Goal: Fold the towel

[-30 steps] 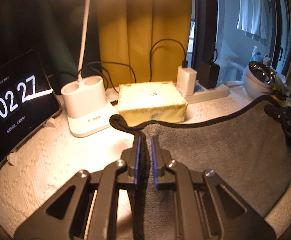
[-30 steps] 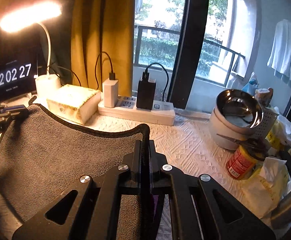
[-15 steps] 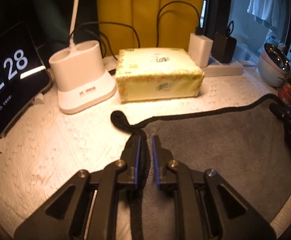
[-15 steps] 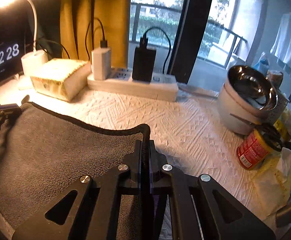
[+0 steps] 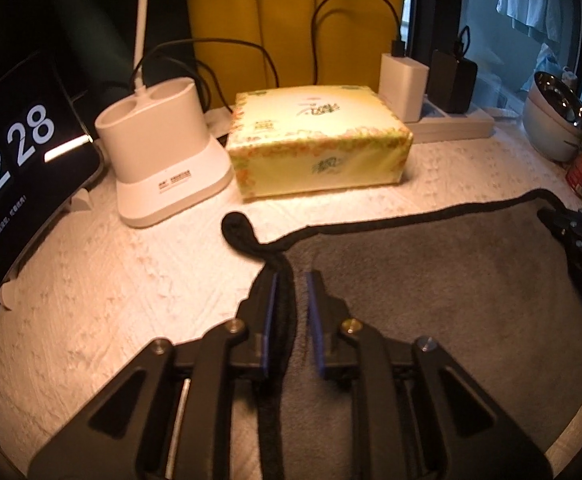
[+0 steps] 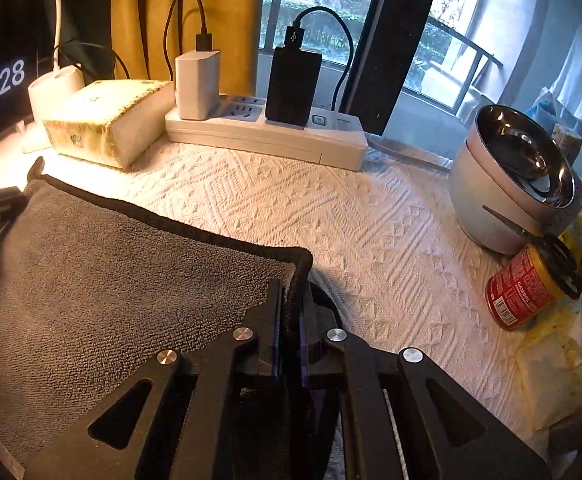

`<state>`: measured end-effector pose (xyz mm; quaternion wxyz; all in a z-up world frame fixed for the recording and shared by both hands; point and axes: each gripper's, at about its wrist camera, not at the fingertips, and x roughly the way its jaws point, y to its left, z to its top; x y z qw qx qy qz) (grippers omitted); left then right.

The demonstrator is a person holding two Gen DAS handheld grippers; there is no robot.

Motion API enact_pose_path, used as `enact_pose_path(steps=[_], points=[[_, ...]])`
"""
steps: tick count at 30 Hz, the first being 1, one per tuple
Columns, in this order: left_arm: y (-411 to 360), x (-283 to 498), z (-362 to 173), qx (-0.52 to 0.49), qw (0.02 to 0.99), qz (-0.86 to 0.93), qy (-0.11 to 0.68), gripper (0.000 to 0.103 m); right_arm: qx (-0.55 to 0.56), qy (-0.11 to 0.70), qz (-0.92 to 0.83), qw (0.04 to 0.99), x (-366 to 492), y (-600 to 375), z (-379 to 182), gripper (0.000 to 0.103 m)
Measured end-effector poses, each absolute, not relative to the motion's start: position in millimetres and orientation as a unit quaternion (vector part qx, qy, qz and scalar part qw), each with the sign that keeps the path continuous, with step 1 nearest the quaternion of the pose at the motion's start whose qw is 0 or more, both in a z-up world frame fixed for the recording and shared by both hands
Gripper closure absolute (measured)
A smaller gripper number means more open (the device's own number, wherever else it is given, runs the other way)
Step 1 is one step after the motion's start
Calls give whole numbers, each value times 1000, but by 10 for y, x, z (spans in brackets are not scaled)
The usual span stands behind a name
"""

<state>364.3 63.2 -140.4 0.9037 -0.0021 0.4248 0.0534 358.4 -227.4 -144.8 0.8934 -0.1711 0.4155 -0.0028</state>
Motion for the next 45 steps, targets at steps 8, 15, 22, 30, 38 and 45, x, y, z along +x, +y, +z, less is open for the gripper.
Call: enact_pose_path(steps=[8, 15, 22, 30, 38, 45], points=[[619, 3605, -1386, 7, 906, 53, 420, 84, -170, 414, -8, 894, 3590, -2275, -1453, 89], [705, 3530, -1304, -34, 903, 31, 428, 45, -115, 411, -17, 904, 3579, -2507, -1381, 35], [669, 3364, -1100, -46, 911, 25, 409, 17, -105, 393, -21, 913, 3489, -2543, -1307, 33], [666, 3062, -874, -62, 926, 38, 371, 17, -123, 364, -31, 923, 3224, -2481, -1120, 33], [592, 2636, -689, -38, 940, 57, 335, 17, -138, 333, -20, 933, 2806, -2336, -918, 33], [511, 2291, -495, -29, 949, 56, 310, 17, -126, 303, -14, 945, 2444, -2269, -704, 33]])
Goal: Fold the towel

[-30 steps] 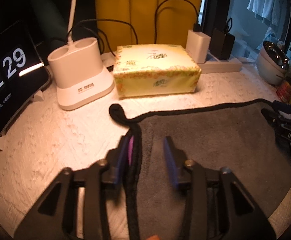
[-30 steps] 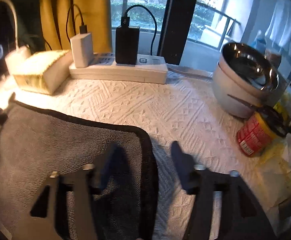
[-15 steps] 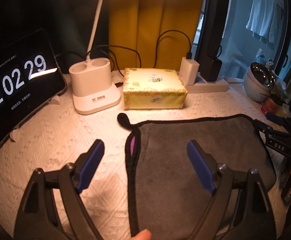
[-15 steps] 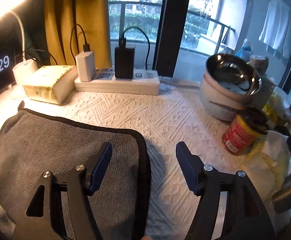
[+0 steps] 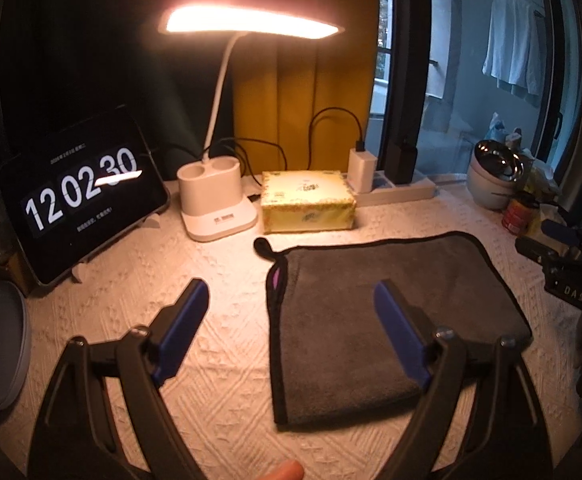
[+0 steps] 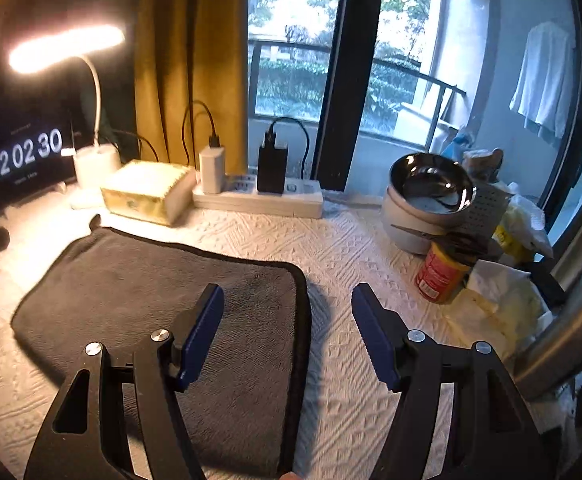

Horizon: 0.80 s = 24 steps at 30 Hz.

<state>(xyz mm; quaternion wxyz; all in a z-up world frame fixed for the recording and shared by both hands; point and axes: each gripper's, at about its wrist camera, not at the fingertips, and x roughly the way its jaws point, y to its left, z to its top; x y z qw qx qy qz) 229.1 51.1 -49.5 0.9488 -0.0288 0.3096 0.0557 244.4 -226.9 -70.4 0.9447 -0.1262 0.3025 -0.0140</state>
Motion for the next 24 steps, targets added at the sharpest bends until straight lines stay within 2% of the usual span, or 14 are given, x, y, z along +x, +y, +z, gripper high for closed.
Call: enact_pose_path(steps=[24], points=[[454, 1301, -186, -60, 971, 69, 222, 17, -116, 225, -6, 968, 1410, -2090, -236, 33]])
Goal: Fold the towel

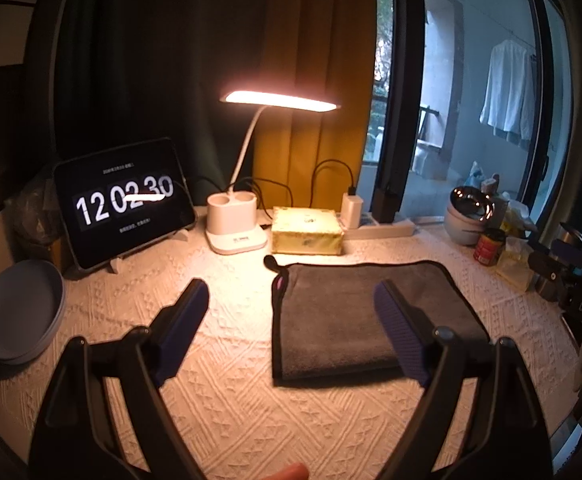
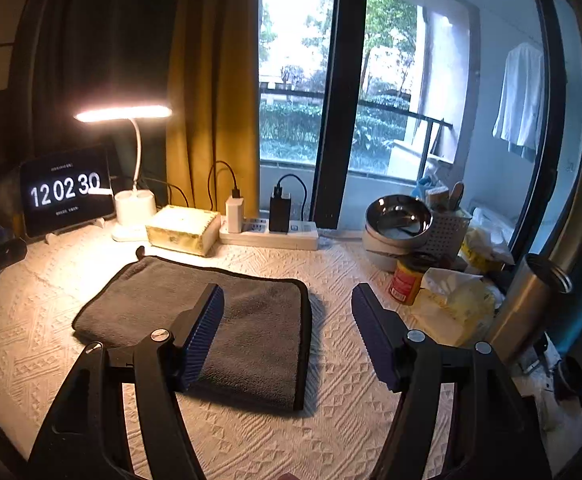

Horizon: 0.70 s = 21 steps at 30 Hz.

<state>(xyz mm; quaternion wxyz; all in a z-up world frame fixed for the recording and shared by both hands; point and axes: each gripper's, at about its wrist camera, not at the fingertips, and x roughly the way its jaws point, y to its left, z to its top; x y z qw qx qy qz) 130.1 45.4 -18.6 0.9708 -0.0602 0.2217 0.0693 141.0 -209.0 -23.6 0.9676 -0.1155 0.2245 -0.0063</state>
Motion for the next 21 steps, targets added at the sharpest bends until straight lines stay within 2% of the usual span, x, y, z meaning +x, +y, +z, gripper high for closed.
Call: enact_pose_path(steps=[21], points=[[210, 458, 23, -37, 990, 69, 119, 17, -107, 159, 2, 981, 564, -2044, -48, 33]])
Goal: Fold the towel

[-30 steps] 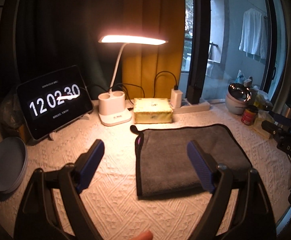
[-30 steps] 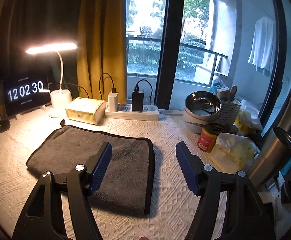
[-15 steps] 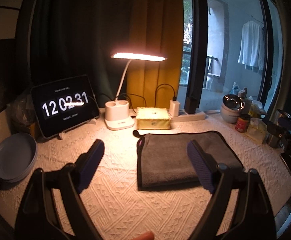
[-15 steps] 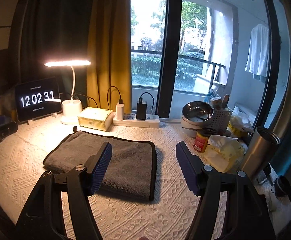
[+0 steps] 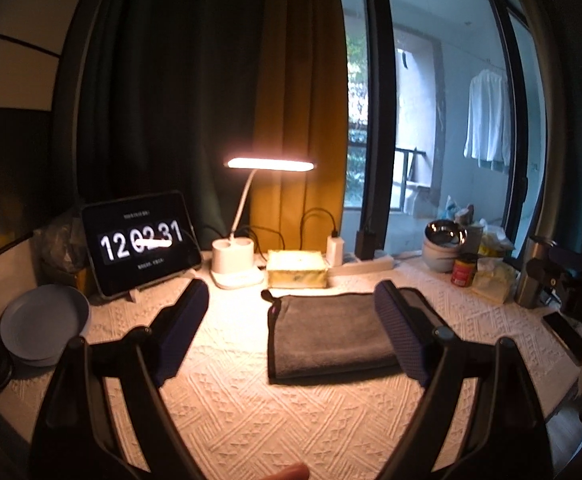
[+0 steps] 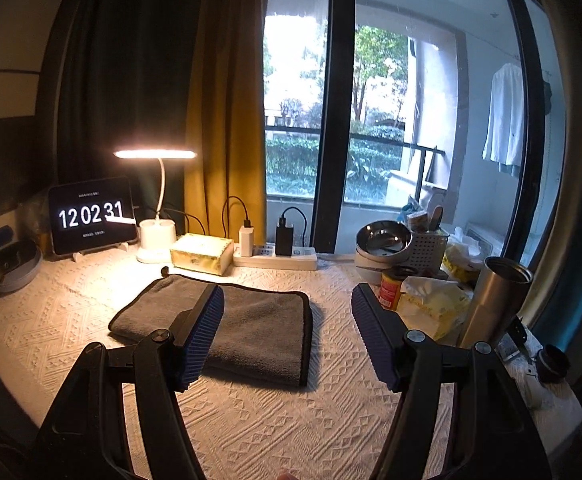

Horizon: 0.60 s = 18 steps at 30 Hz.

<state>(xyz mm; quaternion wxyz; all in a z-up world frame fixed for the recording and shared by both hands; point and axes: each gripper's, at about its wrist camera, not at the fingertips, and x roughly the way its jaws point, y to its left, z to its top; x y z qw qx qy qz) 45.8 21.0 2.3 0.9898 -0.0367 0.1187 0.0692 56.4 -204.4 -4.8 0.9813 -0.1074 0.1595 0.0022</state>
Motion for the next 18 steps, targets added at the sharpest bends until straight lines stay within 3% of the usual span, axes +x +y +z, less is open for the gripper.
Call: enact_pose_path(steps=[18], points=[[179, -43, 212, -19, 995, 92, 27, 17, -97, 60, -14, 993, 28, -2017, 167, 33]])
